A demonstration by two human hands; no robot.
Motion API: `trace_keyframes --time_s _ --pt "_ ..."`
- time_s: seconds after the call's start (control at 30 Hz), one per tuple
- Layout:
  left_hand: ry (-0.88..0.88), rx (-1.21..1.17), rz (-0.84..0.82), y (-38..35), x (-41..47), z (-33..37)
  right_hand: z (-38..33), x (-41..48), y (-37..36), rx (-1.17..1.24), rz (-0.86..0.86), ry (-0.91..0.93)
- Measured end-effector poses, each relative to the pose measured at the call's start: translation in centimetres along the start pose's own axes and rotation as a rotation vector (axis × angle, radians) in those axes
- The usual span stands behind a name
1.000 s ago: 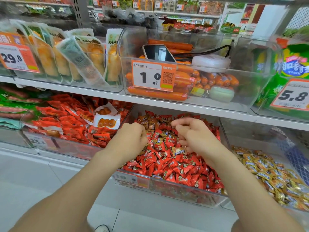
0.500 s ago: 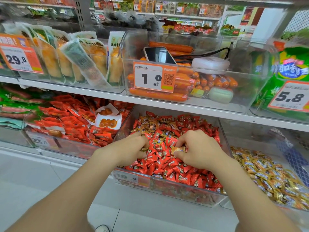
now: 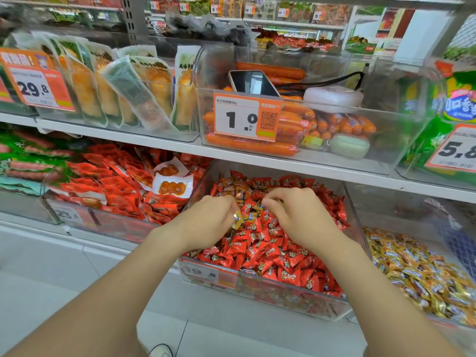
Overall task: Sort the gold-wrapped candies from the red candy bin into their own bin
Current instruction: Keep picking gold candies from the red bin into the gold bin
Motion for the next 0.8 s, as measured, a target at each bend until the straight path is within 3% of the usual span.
trace_keyframes --time_s 0.23,0.53,0.8 --pt "0.058 -0.185 0.217 1.5 0.6 0.8 -1.7 2.5 -2.9 -0.273 -0.109 0.045" --pt "0.226 -0.117 0.317 1.0 1.2 -0.4 0.2 3.8 -6.1 -0.414 -0.564 -0.035" --pt "0.268 -0.108 0.261 0.7 1.5 -1.1 -0.1 4.4 -6.7 -0.371 -0.447 -0.108"
Point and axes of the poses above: each hand's wrist, its own x-axis towards the middle knuckle, its own y-axis out of the back of the hand, z = x × y, the point moved 7 cm from there along x, towards the middle knuckle, and after that the axes turned 1 degree about x, right-handed, at the moved point
